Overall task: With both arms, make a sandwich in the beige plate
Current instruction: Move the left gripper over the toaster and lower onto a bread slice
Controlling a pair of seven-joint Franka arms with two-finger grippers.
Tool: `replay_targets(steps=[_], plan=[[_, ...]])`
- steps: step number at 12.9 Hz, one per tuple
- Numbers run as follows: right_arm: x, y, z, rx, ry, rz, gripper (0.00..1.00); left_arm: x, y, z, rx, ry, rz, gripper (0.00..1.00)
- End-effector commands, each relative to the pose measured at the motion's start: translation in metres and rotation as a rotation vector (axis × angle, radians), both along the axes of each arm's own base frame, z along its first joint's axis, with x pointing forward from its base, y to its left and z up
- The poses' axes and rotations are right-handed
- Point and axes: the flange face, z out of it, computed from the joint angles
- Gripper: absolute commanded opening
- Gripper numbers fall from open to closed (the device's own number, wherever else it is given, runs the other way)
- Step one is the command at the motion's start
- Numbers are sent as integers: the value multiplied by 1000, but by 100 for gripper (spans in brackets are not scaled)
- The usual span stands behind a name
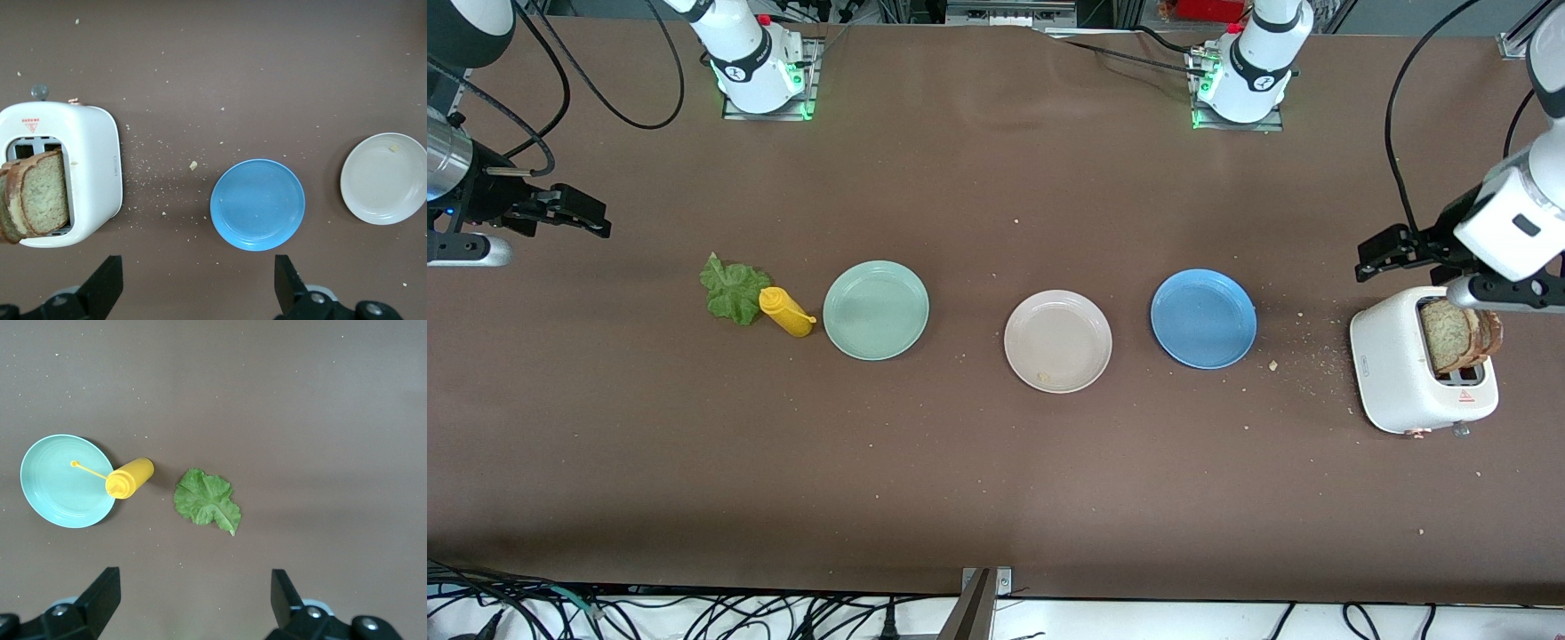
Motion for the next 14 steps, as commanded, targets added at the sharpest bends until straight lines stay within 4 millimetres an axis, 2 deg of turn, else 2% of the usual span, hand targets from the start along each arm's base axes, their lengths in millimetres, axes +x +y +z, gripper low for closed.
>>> replay_targets(steps=[1,3,5,7,9,12,14], plan=[[-1,-1,0,15,-5,10,100,11,19,-10,-4,12,5,100],[-1,0,0,15,-7,12,100,17,64,-17,-11,-24,-46,100],[-1,-1,0,15,-7,10,100,27,84,-27,-2,-64,-107,100],[-1,0,0,15,-7,12,100,29,121,-49,40,-41,-84,99],[-1,1,-1,15,-7,13,100,29,133,-54,117,-23,-136,99],[-1,0,-1,15,-7,12,100,38,147,-96,125,-1,-136,99],[-1,-1,-1,15,-7,10,100,40,156,-112,122,-6,-128,99]])
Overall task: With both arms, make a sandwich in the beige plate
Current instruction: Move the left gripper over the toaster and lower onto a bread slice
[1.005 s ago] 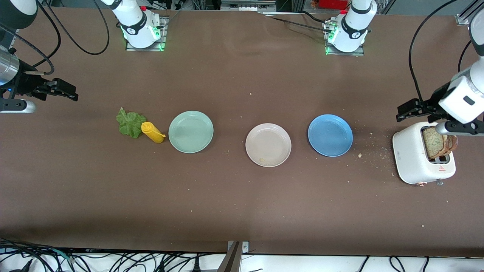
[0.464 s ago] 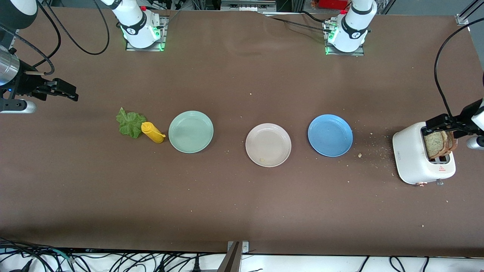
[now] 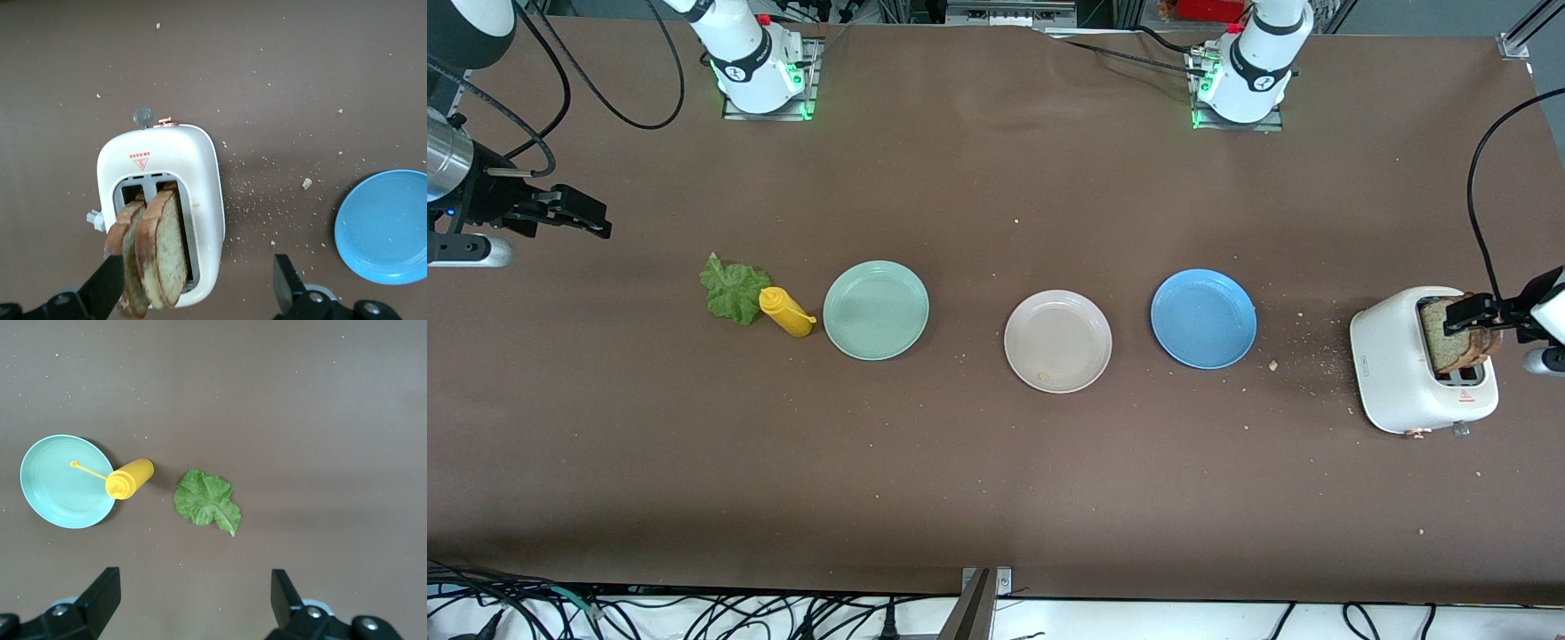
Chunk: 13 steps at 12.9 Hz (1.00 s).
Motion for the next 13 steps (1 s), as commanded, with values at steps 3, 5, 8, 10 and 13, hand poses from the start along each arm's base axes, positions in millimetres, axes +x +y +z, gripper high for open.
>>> replay_targets(steps=[3,5,8,10,13], plan=[[-1,0,0,15,-6,11,100,-8,30,-45,13,-16,-1,98],[-1,-1,0,15,-6,10,100,-11,34,-52,6,-7,9,98],[-1,0,0,15,-6,11,100,-16,31,-63,-4,13,32,94],[-1,-1,0,16,-6,10,100,-21,34,-72,-8,32,39,92],[-1,0,0,15,-6,13,100,-23,36,-78,0,46,40,90]])
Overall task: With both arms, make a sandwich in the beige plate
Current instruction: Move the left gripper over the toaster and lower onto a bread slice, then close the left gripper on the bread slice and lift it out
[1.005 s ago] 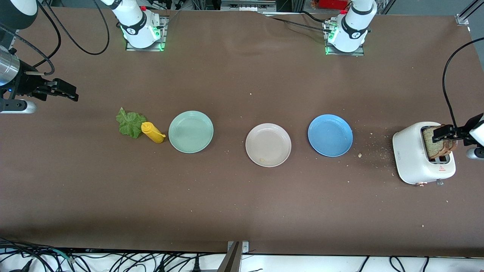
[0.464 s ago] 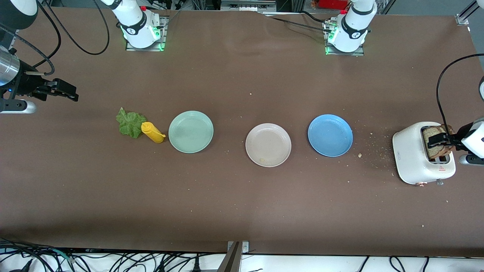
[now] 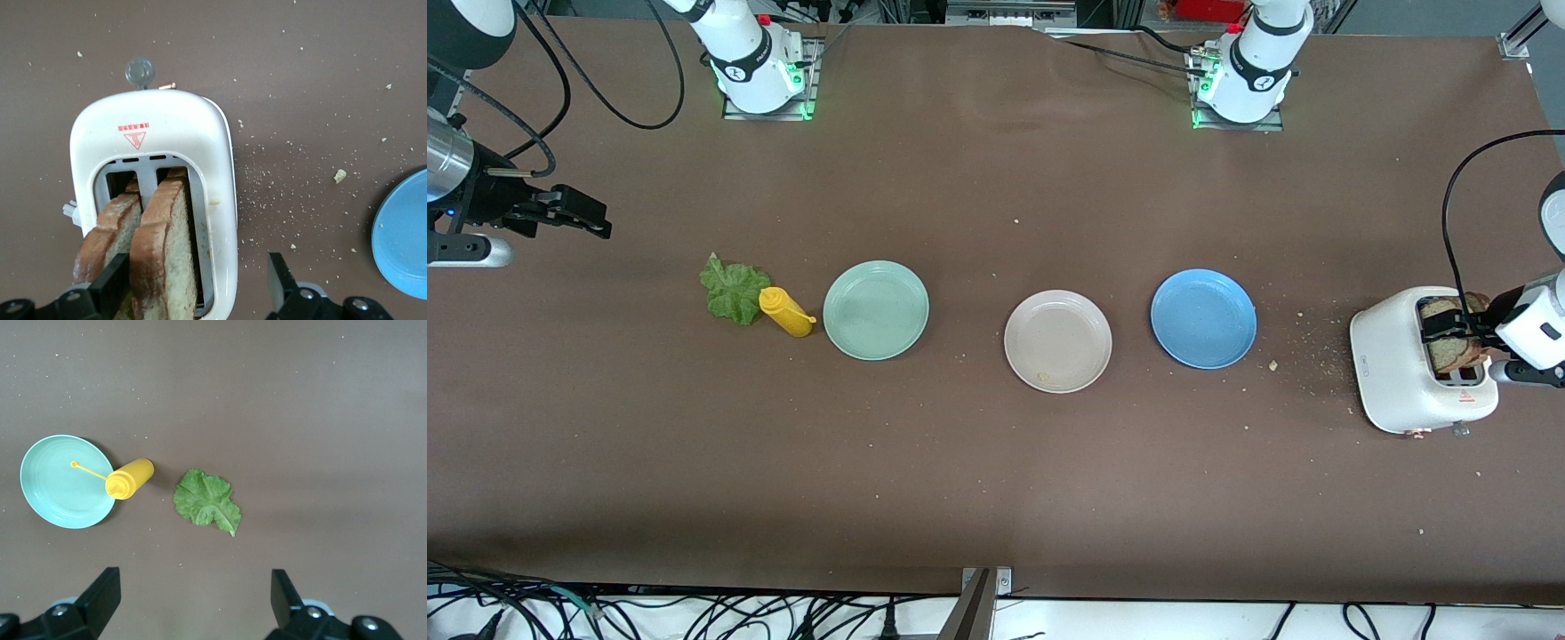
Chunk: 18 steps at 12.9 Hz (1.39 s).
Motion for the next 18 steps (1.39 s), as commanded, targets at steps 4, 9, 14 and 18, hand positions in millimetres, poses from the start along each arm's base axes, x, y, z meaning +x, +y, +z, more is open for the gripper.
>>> replay_targets(steps=[4,9,14,18], plan=[[-1,-1,0,15,-6,10,100,-9,3,-10,20,18,5,47],[-1,-1,0,15,-6,10,100,-14,14,-5,22,21,35,0],[-1,-1,-1,15,-5,10,100,-24,6,50,50,8,27,0],[-1,-1,-1,15,-5,10,100,-16,-36,118,113,22,-17,0]])
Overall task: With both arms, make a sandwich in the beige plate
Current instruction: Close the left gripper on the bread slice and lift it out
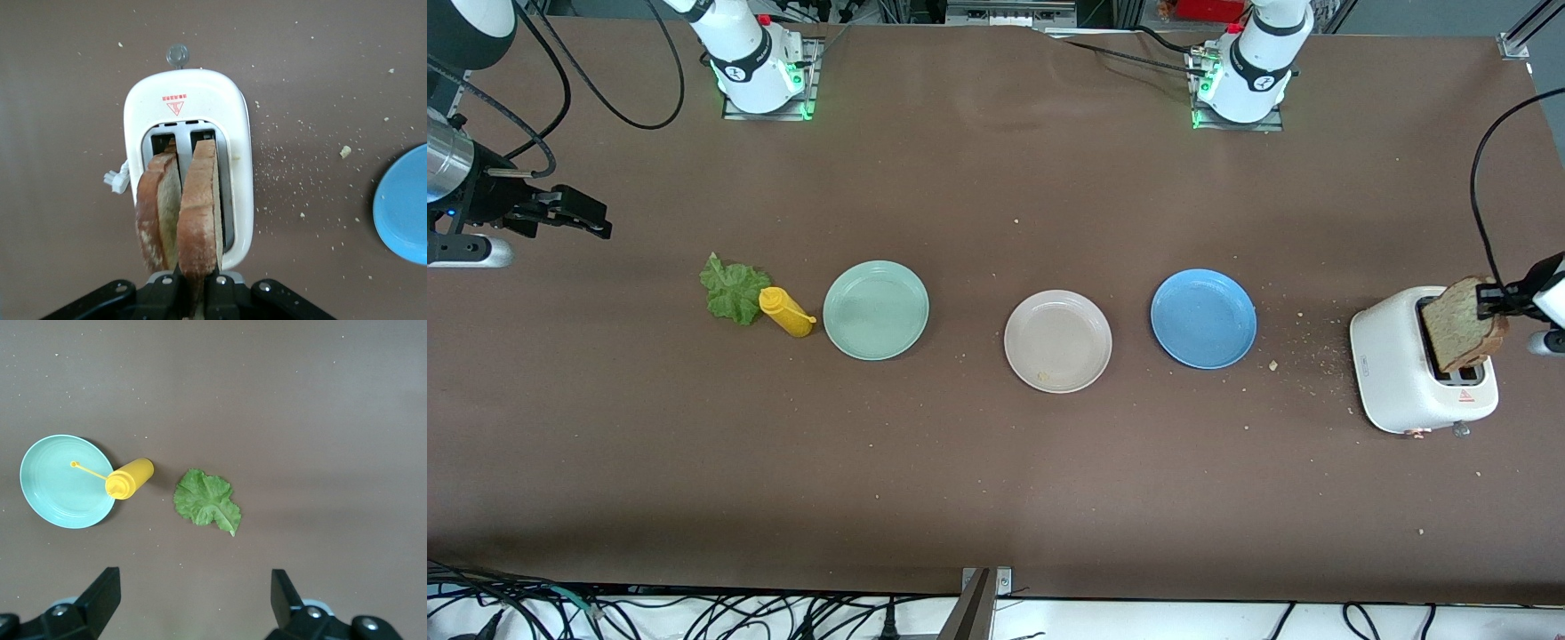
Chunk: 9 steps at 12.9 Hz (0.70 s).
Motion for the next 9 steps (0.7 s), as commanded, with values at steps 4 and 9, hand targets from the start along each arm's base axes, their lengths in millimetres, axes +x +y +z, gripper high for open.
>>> replay_targets(steps=[4,9], plan=[[-1,0,0,15,-6,11,100,11,-116,66,-17,8,-113,0],[-1,-1,0,15,-6,11,100,7,-287,31,-95,49,-99,0]])
